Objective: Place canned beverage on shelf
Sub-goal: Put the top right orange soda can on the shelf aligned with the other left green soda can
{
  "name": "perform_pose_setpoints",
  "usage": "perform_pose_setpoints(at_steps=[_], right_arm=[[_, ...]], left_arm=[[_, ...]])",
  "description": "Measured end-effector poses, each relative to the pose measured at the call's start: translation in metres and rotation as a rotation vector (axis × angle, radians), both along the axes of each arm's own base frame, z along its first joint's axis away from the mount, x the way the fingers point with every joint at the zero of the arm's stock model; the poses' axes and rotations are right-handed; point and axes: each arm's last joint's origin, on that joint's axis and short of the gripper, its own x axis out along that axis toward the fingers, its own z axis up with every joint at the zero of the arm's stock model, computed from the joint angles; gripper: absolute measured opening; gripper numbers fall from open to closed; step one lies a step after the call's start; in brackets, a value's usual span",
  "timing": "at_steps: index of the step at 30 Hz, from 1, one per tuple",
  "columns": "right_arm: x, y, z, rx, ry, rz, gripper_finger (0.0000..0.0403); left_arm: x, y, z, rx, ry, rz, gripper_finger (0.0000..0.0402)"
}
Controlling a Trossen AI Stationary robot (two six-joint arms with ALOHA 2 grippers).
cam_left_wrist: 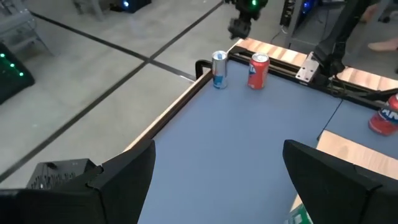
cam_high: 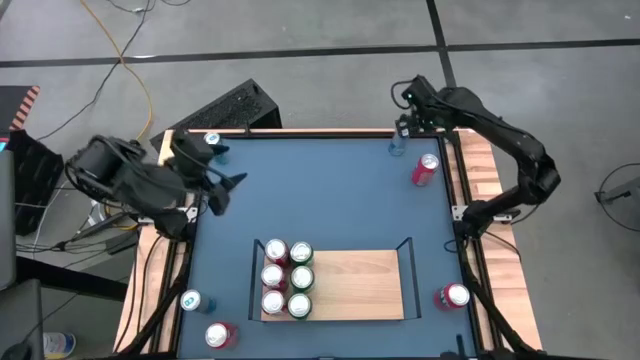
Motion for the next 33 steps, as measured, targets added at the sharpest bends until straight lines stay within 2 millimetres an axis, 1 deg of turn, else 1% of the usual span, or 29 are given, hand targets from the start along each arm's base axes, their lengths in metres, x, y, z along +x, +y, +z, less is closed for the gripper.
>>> perform_pose_setpoints(at_steps=[2,5,7,11,13,17,20,23,29,33], right_arm=[[-0.003,0.001,-0.008,0.093,0.045,-0.002,0.0260],[-0.006,0.006,-0.013,0.187,0.102,0.006,0.0260],[-0.007,0.011,-0.013,0.220,0.112,0.014,0.0260],[-0.009,0.028,-0.008,0.256,0.070,0.055,0.0260],[-0.013,0.036,-0.011,0.266,0.080,0.070,0.0260],[-0.026,0.046,-0.027,0.319,0.018,0.051,0.0260],[-0.033,0.045,-0.036,0.325,-0.069,0.059,0.0261],[-0.032,0.042,-0.041,0.301,-0.117,0.085,0.0261],[-0.034,0.037,-0.043,0.272,-0.014,0.180,0.0261],[-0.037,0.038,-0.043,0.262,0.036,0.176,0.0261]], left_arm=[[-0.009,0.006,0.004,0.004,0.003,-0.020,0.0339],[-0.019,0.014,0.007,0.001,0.010,-0.053,0.0339],[-0.026,0.018,0.009,-0.002,0.006,-0.059,0.0339],[-0.036,0.026,0.013,-0.010,-0.017,-0.039,0.0339],[-0.039,0.029,0.013,-0.011,-0.024,-0.028,0.0339],[-0.038,0.031,0.013,0.012,-0.017,-0.005,0.0339],[-0.035,0.032,0.013,0.036,-0.001,0.008,0.0339],[-0.030,0.035,0.013,0.042,0.000,0.031,0.0339],[-0.024,0.040,0.014,0.027,-0.014,0.057,0.0339],[-0.020,0.041,0.012,0.017,-0.001,0.058,0.0339]])
